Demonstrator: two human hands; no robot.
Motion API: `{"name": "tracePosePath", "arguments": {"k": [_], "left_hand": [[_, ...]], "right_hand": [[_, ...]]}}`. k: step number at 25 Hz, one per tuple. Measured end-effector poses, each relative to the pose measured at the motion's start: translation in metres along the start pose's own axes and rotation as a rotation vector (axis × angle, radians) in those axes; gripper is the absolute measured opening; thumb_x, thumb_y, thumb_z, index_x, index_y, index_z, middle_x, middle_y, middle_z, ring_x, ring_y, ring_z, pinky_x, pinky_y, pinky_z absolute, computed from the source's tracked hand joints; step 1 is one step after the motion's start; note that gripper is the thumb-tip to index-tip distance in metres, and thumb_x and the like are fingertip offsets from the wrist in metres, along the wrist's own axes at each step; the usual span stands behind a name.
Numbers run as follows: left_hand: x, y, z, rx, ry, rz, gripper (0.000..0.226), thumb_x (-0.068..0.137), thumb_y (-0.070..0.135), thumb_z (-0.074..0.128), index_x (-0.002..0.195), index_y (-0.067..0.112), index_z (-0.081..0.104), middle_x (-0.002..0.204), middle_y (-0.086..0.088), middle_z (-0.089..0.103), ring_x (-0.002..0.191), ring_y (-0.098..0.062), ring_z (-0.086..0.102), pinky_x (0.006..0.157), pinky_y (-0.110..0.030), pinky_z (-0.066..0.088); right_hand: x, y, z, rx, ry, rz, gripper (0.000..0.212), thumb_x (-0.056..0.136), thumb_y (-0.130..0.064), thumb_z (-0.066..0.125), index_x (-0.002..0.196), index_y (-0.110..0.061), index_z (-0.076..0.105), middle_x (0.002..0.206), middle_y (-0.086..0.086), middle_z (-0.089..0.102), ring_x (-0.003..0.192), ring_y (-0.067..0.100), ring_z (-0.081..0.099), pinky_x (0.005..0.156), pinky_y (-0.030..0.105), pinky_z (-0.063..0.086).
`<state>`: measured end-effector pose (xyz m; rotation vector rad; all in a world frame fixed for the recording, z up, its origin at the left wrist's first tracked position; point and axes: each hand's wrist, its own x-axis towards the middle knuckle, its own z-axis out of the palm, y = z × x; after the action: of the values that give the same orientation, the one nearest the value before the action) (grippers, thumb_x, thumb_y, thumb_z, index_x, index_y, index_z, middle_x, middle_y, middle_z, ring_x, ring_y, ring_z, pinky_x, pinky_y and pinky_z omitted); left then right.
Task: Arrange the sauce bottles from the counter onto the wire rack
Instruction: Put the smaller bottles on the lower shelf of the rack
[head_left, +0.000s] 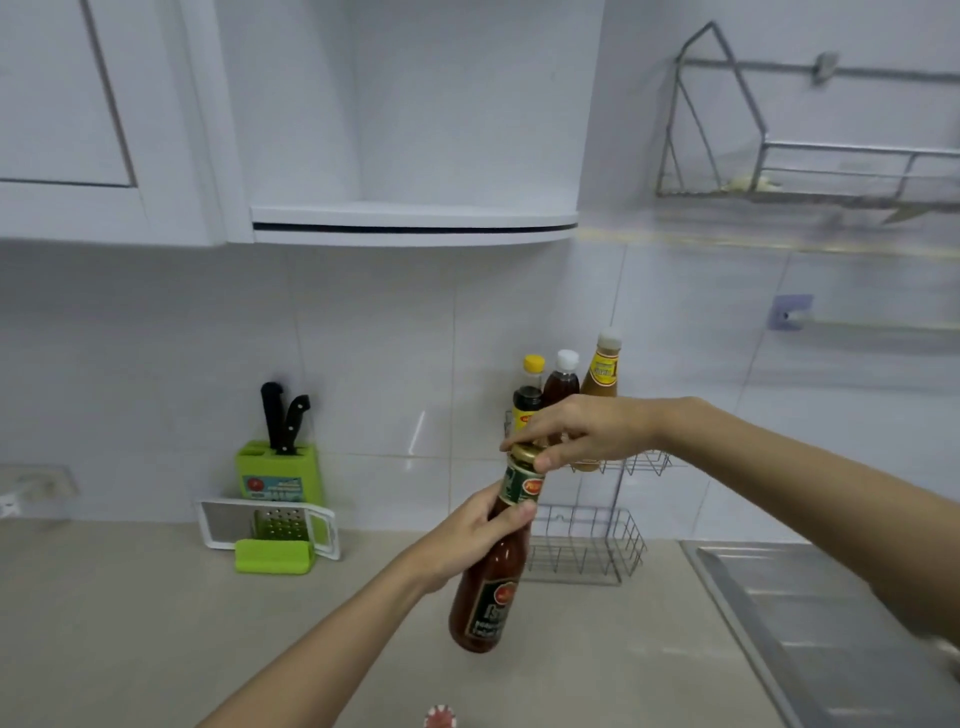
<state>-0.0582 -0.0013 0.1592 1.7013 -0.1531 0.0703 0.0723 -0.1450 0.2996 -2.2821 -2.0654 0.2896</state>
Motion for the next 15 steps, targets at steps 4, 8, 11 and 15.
{"name": "tracePosePath", "arguments": {"k": [4, 8, 11, 15], "left_hand": [[0.016, 0.015, 0.012, -0.014, 0.025, 0.031, 0.028, 0.089, 0.05, 0.058, 0.087, 0.023, 0.055, 0.076, 0.0, 0.064, 0.071, -0.018, 0.065, 0.071, -0.035, 0.054], [0.037, 0.028, 0.027, 0.015, 0.121, 0.071, 0.028, 0.086, 0.058, 0.058, 0.081, 0.03, 0.058, 0.072, 0.001, 0.066, 0.068, -0.017, 0.067, 0.069, -0.036, 0.056], [0.051, 0.031, 0.04, 0.095, 0.276, 0.052, 0.026, 0.085, 0.058, 0.057, 0.089, 0.033, 0.059, 0.076, 0.006, 0.068, 0.074, -0.015, 0.068, 0.078, -0.041, 0.056], [0.055, 0.04, 0.034, -0.06, 0.074, 0.031, 0.024, 0.089, 0.046, 0.06, 0.089, 0.022, 0.059, 0.072, 0.003, 0.068, 0.066, -0.015, 0.068, 0.065, -0.03, 0.057]], "right_hand": [[-0.014, 0.005, 0.003, -0.086, 0.079, 0.035, 0.029, 0.099, -0.047, 0.033, 0.093, -0.023, 0.049, 0.083, -0.003, 0.058, 0.072, 0.007, 0.052, 0.069, 0.021, 0.04], [-0.015, 0.017, 0.008, -0.402, 0.366, 0.097, 0.036, 0.102, -0.038, 0.027, 0.075, -0.019, 0.043, 0.061, -0.004, 0.044, 0.054, 0.016, 0.042, 0.057, 0.038, 0.043], [-0.005, 0.023, 0.007, -0.574, 0.327, 0.252, 0.02, 0.102, -0.023, 0.032, 0.107, -0.011, 0.047, 0.064, 0.002, 0.046, 0.057, 0.025, 0.043, 0.046, 0.038, 0.035], [-0.014, 0.029, -0.008, -0.297, 0.311, 0.17, 0.031, 0.099, -0.036, 0.023, 0.093, -0.021, 0.049, 0.065, 0.003, 0.052, 0.062, 0.023, 0.049, 0.057, 0.038, 0.041]]}}
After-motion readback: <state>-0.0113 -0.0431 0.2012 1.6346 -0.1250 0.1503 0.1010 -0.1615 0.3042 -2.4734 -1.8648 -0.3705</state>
